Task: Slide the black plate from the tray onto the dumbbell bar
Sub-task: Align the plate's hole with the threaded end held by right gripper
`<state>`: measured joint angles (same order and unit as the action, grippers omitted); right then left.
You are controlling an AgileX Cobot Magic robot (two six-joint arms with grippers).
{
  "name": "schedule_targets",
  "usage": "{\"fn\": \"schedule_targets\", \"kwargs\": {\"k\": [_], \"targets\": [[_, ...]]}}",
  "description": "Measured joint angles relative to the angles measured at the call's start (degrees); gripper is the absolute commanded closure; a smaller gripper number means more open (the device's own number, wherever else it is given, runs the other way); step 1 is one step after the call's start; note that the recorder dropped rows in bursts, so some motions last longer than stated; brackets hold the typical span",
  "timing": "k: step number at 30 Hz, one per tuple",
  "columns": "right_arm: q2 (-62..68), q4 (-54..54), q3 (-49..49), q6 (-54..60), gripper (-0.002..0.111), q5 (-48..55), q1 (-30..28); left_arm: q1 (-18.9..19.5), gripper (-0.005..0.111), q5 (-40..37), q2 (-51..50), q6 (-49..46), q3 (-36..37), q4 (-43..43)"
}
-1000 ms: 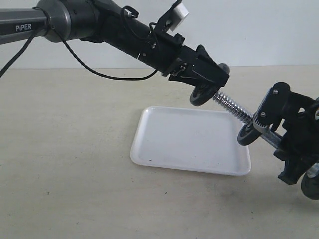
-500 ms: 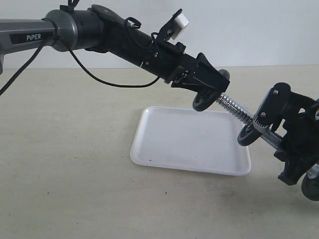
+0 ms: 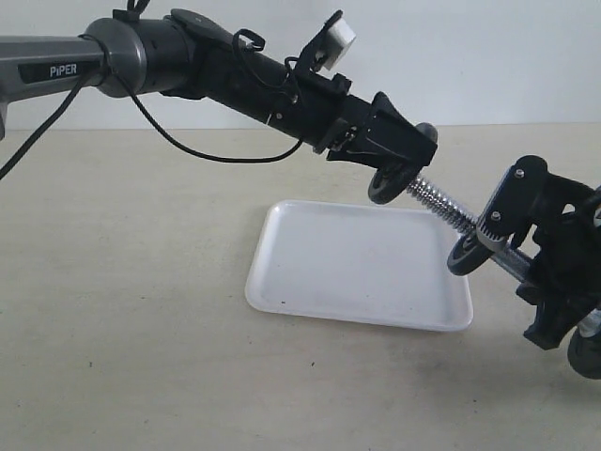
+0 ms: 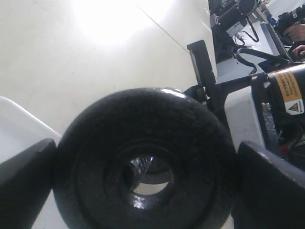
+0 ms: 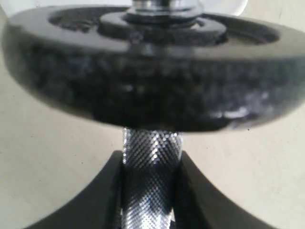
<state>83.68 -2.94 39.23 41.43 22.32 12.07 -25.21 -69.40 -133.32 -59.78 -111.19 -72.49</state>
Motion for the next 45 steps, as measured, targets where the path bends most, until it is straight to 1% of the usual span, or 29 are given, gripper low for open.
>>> {"fn": "schedule_targets", "kwargs": {"k": [12,19,26,36,45], "targets": [[0.0,-0.1,0.0,-0.14,0.108,0.0,0.0,0.0,0.102,0.0,0.0,-0.23,0.0,-0.14],[0.0,0.06,0.0,-0.24,0.108,0.98,2.19,0.0,0.102,0.0,0.0,-0.23,0.0,-0.04],[0.0,0.21,0.0,-0.35,0.108,1.22,2.23,0.0,0.102,0.0,0.0,-0.23,0.0,-0.04],[0.0,0.21,0.0,-0.35,0.108,1.32,2.23,0.0,0.102,0.0,0.0,-0.01,0.0,3.19],[0.0,0.09,0.0,-0.35,0.108,1.45,2.33,0.0,0.102,0.0,0.0,0.1,0.0,3.29]]}}
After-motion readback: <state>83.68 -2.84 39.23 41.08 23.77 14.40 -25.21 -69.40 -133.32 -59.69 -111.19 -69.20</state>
